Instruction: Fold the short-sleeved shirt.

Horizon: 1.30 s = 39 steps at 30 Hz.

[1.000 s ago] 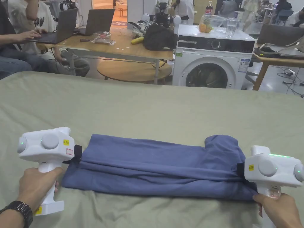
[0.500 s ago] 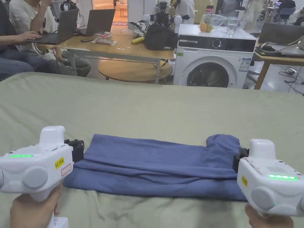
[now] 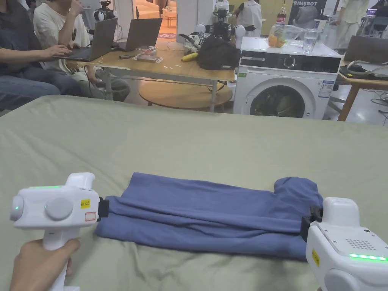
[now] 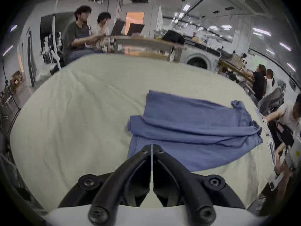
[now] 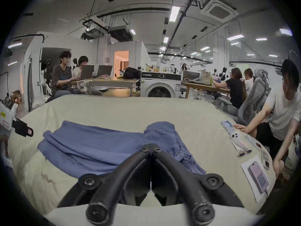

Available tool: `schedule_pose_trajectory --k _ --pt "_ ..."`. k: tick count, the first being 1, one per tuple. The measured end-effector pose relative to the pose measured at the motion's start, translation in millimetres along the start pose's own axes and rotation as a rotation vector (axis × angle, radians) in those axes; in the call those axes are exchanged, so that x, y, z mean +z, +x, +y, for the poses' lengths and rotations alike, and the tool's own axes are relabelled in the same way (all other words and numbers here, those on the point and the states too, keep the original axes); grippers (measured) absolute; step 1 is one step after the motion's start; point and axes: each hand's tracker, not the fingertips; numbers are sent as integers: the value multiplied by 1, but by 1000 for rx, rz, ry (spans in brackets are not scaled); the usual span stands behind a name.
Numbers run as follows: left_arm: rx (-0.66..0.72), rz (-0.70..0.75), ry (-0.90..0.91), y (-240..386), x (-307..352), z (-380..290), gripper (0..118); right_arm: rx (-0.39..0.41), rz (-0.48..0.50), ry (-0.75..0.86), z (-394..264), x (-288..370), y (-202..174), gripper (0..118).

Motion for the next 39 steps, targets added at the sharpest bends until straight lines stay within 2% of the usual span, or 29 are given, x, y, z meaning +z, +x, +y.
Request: schedule_pose_trajectory --k 3,4,8,9,10,11,12,13,14,15,16,17,20,22,25,29,30,32,35,36,37,39 --pt "38 -28 -121 -2 -21 7 54 6 -5 -26 -3 -3 5 0" --pt "43 -28 -151 -2 -29 8 59 8 -5 -33 -5 -3 7 0" --pt "9 76 -312 -1 -66 3 59 20 -21 -66 -10 -6 15 0" --pt "4 103 -375 2 -72 -4 56 21 -26 -73 -11 -6 18 0" --pt "-3 73 -336 6 -72 -10 46 23 -31 -89 -12 -7 22 0" --pt "-20 91 -296 12 -62 -13 33 19 -31 -103 -12 -8 26 0" --pt "-49 114 -268 18 -59 -15 12 12 -32 -115 -12 -8 32 0" --pt "-68 102 -265 22 -55 -18 1 7 -34 -130 -12 -9 38 0" --pt "-80 66 -254 25 -51 -22 1 0 -40 -163 -11 -12 45 3" --pt "-79 48 -250 27 -48 -25 1 -11 -42 -180 -10 -15 53 26" --pt "-69 19 -247 23 -48 -24 1 -20 -46 -218 -9 -20 61 44" --pt "-57 -29 -245 20 -49 -23 1 -28 -47 -256 -7 -25 69 55" --pt "-82 -1 -217 22 -38 -29 1 -86 -14 -374 -6 -47 93 58" --pt "-70 4 -190 19 -29 -28 1 -140 4 -429 -9 -60 104 58" --pt "-69 -7 -171 18 -20 -28 1 -126 -1 -502 -17 -85 109 58" --pt "-65 -18 -168 16 -17 -28 1 -118 49 -682 -41 -117 102 55" --pt "-66 -17 -166 16 -17 -28 1 -122 54 -706 -48 -121 99 43" --pt "-58 -21 -166 15 -17 -29 1 -105 17 -609 -46 -110 93 6" --pt "-53 -22 -161 15 -19 -32 1 -95 110 -603 -47 -108 82 4" --pt "-53 -21 -163 15 -19 -33 1 -56 50 -596 -48 -105 75 3" --pt "-49 -21 -159 15 -19 -34 1 -18 51 -585 -48 -104 73 3" --pt "-34 -28 -147 14 -15 -34 1 -24 58 -569 -45 -97 77 3"
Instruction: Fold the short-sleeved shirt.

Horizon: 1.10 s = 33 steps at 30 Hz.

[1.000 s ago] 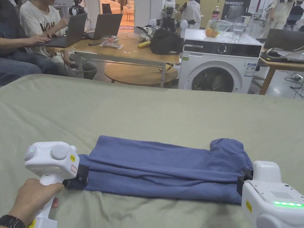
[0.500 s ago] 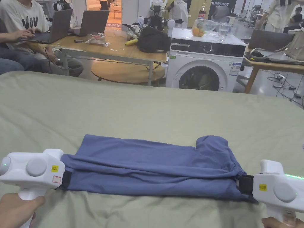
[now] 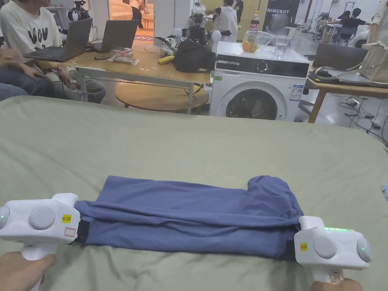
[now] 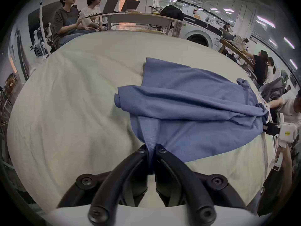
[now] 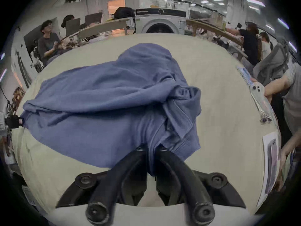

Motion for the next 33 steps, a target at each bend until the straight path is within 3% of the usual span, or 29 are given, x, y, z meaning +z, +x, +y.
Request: schedule_pose_trajectory --k 9,14,22,27,29,31,32,33 --pt "25 -68 128 -4 67 -4 1 12 -11 119 8 79 18 3" --pt "26 -71 132 -6 88 -30 1 54 -9 73 -15 103 20 3" --pt "69 -66 59 -11 78 -96 1 118 -74 -52 -86 93 17 3" --pt "53 -45 14 -11 53 -110 1 90 -67 -51 -106 74 16 5" --pt "51 -41 -2 -12 44 -111 1 86 -80 -34 -105 73 14 13" --pt "46 -33 -11 -9 40 -113 1 92 -98 -34 -103 75 9 31" --pt "46 -32 -9 -9 40 -113 9 90 -112 -30 -102 77 8 42" --pt "47 -29 0 -8 42 -111 28 82 -125 -25 -99 84 6 45"
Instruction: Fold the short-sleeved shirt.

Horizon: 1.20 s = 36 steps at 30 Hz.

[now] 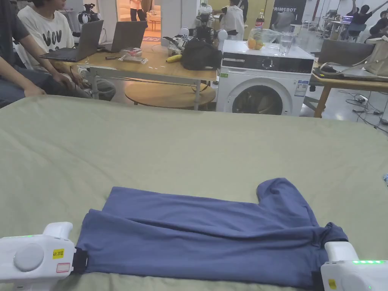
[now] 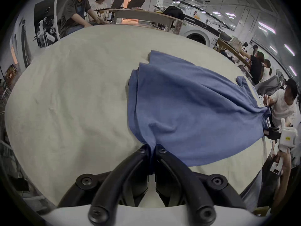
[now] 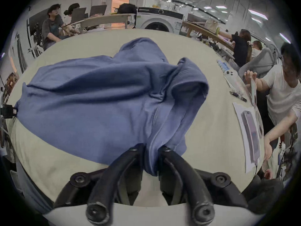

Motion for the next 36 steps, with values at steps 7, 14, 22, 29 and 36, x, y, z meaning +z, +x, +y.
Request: schedule_pose_trajectory --k 7,14,22,29,36 --pt "1 35 138 18 22 16 39 -62 -10 244 19 47 -19 44" --pt "-123 56 471 55 45 25 35 -114 -12 554 32 66 -51 0" --pt "-131 39 554 81 46 47 0 -128 29 634 52 63 -75 0" --pt "-75 52 334 55 -3 123 0 -103 55 586 77 43 -82 0" --pt "-36 24 40 16 -76 208 51 -77 57 513 92 17 -77 0"
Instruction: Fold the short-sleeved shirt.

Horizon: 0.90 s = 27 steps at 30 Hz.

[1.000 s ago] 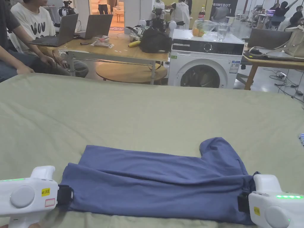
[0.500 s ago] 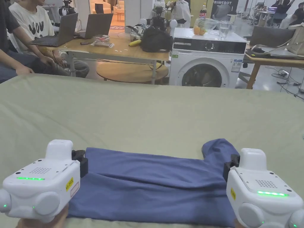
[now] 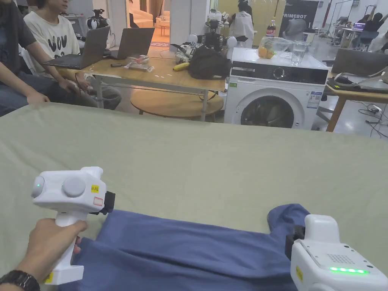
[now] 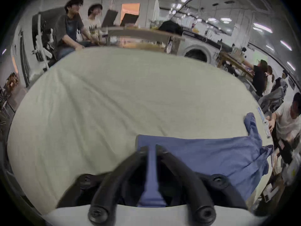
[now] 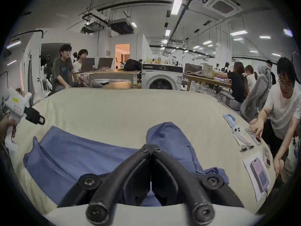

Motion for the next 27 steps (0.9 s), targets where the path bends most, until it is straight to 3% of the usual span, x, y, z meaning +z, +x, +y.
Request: schedule_pose_trajectory --k 2,5,8,10,11,12,15,17,21,27 --pt "19 -7 -62 -2 -14 8 57 6 1 -16 -1 -4 2 0" --pt "51 -18 -171 -3 -42 11 57 15 -8 -37 -4 -8 5 0" --pt "-3 35 -263 0 -71 5 57 8 -7 -63 -7 -13 10 0" --pt "-33 50 -212 12 -62 2 43 14 -14 -85 -7 -17 13 0" --pt "-48 76 -200 20 -60 1 28 13 -13 -88 -7 -17 15 0" --pt "-106 96 -181 26 -58 -1 2 10 -13 -93 -7 -19 17 0" --pt "-249 102 -145 46 -55 -8 0 -3 -17 -118 1 -31 24 0" --pt "-237 106 -133 34 -63 -5 0 -19 -18 -145 11 -42 31 1" --pt "-139 23 -22 25 -33 -8 0 -10 -24 -263 42 -81 52 59" --pt "-79 -25 82 19 10 -19 0 8 -9 -499 57 -167 88 59"
